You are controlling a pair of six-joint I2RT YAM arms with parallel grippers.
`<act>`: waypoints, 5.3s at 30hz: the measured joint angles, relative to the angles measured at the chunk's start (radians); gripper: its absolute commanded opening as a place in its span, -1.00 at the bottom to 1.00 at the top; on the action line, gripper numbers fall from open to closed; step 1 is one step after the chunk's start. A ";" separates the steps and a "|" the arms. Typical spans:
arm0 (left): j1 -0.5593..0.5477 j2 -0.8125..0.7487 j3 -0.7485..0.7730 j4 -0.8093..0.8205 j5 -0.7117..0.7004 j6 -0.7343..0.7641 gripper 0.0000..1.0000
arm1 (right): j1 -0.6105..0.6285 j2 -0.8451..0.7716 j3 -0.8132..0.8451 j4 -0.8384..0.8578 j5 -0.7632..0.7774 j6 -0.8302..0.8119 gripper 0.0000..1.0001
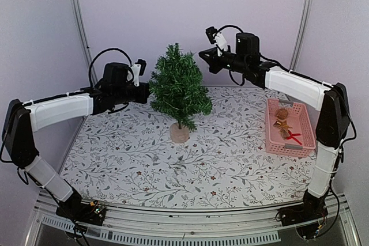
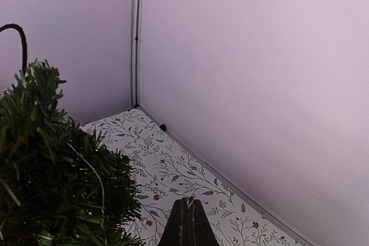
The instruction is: Decorate the small christmas tree
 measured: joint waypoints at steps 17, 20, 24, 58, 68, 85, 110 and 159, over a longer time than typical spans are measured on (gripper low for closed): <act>0.000 0.011 0.018 -0.015 0.013 0.000 -1.00 | -0.056 -0.043 -0.030 -0.182 -0.126 0.138 -1.00; 0.000 0.022 0.027 -0.020 0.013 -0.002 -1.00 | -0.056 -0.043 -0.027 -0.217 -0.147 0.156 -1.00; 0.000 0.047 0.055 -0.026 0.013 -0.004 -0.85 | -0.057 -0.043 -0.023 -0.244 -0.156 0.184 -1.00; 0.061 -0.245 -0.185 0.150 0.126 0.046 0.18 | -0.117 -0.017 0.173 -0.595 -0.311 0.425 -1.00; 0.006 -0.264 -0.235 0.214 0.214 0.114 0.14 | -0.117 0.014 0.175 -0.716 -0.373 0.500 -1.00; -0.032 -0.258 -0.253 0.265 0.216 0.159 0.07 | -0.130 0.037 0.150 -0.666 -0.646 0.704 -1.00; -0.033 -0.231 -0.253 0.267 0.198 0.170 0.05 | -0.100 0.089 0.081 -0.624 -0.578 0.740 -0.66; 0.044 -0.413 -0.312 0.100 0.094 -0.052 0.49 | -0.401 -0.632 -0.454 -0.629 -0.280 0.597 0.86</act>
